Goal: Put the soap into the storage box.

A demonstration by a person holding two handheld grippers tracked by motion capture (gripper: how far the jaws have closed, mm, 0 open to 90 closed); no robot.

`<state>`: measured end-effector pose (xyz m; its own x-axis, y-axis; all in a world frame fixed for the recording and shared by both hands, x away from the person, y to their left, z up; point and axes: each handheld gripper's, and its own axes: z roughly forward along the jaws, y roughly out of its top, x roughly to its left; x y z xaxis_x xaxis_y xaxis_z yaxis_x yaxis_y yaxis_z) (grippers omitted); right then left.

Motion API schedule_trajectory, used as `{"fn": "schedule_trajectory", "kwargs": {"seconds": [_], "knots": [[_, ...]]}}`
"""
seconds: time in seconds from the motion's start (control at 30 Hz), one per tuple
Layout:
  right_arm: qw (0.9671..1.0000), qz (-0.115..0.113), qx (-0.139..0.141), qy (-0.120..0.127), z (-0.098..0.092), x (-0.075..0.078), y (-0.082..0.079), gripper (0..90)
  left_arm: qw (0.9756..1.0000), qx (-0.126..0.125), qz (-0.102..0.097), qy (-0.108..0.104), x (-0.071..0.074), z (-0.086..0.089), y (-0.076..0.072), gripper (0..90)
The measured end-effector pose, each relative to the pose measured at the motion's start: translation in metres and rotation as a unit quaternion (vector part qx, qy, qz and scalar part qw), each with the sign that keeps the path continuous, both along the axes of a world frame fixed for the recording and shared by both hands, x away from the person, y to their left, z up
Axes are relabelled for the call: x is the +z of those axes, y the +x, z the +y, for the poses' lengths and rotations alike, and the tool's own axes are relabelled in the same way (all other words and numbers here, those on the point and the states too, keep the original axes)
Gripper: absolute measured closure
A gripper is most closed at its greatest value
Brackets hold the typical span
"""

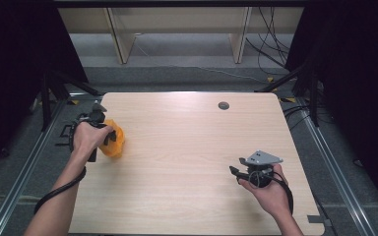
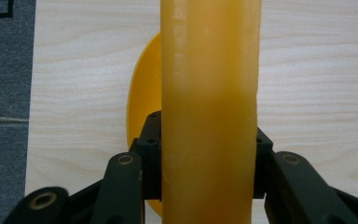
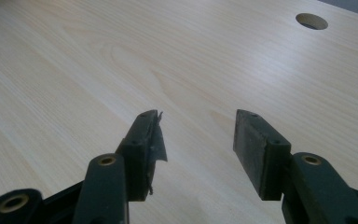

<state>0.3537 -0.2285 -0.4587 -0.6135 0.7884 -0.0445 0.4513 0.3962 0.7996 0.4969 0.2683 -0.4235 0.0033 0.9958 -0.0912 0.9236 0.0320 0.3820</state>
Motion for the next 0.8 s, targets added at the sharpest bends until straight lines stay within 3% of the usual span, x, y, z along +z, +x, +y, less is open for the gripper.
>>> {"fn": "schedule_trajectory", "kwargs": {"seconds": [0.8], "knots": [[1.0000, -0.003, 0.001, -0.002, -0.0004, -0.0004, 0.0003, 50.4, 0.9999, -0.006, 0.003, 0.010, -0.0093, -0.0012, 0.0031, 60.2]]}}
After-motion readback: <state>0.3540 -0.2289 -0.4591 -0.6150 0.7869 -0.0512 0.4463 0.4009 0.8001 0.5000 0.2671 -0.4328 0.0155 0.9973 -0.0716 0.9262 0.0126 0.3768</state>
